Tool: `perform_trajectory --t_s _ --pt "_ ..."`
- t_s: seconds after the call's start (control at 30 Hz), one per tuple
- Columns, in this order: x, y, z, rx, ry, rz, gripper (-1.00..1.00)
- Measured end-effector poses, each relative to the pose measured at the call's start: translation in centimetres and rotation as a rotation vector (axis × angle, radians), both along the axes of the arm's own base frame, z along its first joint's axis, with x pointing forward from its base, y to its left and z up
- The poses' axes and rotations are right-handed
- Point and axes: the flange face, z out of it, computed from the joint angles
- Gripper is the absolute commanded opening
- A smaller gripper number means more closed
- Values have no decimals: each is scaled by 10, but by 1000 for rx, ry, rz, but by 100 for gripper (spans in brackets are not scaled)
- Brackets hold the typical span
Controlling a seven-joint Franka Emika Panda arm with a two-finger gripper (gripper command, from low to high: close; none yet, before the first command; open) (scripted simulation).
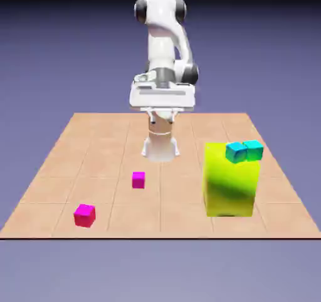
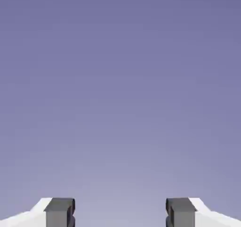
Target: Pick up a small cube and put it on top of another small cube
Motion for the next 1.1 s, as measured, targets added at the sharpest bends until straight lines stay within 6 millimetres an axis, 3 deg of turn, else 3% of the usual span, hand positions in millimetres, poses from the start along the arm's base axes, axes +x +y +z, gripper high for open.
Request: perform_trajectory --t_s 0.23,0.5,0.77,1.1 --pt "40 -15 -78 -3 413 1 0" --pt "56 -35 -174 -8 885 2 0" --pt "45 -58 -263 -10 1355 -8 0" --pt "5 -89 -351 -3 1938 -54 0"
